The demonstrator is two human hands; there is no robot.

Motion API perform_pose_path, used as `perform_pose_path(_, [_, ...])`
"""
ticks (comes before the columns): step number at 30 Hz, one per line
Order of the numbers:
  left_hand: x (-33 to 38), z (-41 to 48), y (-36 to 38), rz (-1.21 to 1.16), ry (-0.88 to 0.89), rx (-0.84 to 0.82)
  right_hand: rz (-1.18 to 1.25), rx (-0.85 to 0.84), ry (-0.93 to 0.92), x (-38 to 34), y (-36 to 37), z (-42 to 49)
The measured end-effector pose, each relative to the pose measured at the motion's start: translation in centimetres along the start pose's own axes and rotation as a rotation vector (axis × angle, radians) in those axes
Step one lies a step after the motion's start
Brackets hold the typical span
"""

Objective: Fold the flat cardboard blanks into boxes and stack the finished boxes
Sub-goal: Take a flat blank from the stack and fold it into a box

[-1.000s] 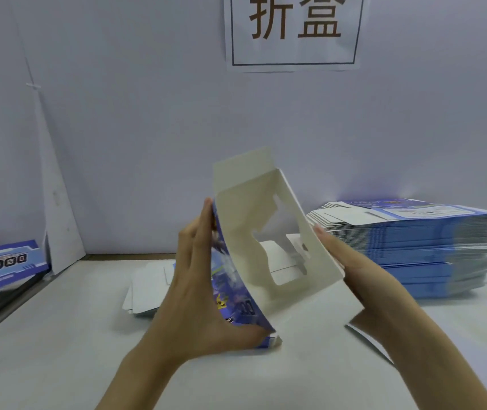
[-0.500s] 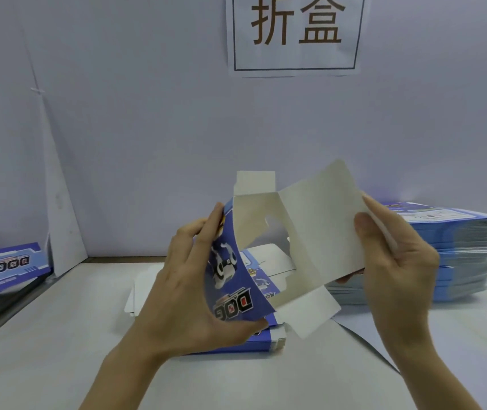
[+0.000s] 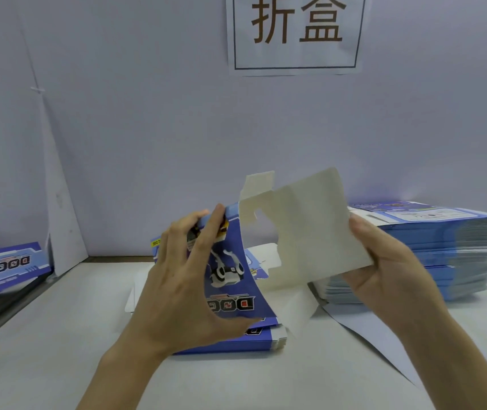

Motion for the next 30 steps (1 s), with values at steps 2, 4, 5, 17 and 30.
perform_pose_path(2, [0.0,0.0,-0.1,-0.024,0.001,0.008,-0.087,0.050,-0.032,-0.1,-0.5,0.4])
perform_pose_path(4, [0.2,0.0,0.0,-0.021,0.016,-0.002,-0.148,0.083,-0.050,-0.4,-1.0,0.5])
perform_pose_path(5, [0.3,0.0,0.1,-0.004,0.032,-0.012,-0.189,0.089,-0.062,-0.6,-1.2,0.5])
perform_pose_path(17, [0.2,-0.4,0.5,0.090,0.122,-0.025,-0.385,0.102,-0.156,-1.4,-1.3,0.0])
perform_pose_path(30, [-0.3,-0.1,-0.7,-0.215,-0.375,0.343,-0.614,-0.069,-0.396,-0.6,-0.4,0.1])
Point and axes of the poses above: each hand's wrist, its own z-axis towards the middle knuckle, its own y-axis out of the palm, x = y × z, the point moved 5 cm from there along z, towards the middle knuckle, and after that the axes turned 14 degrees about x, right-handed, at the moved point
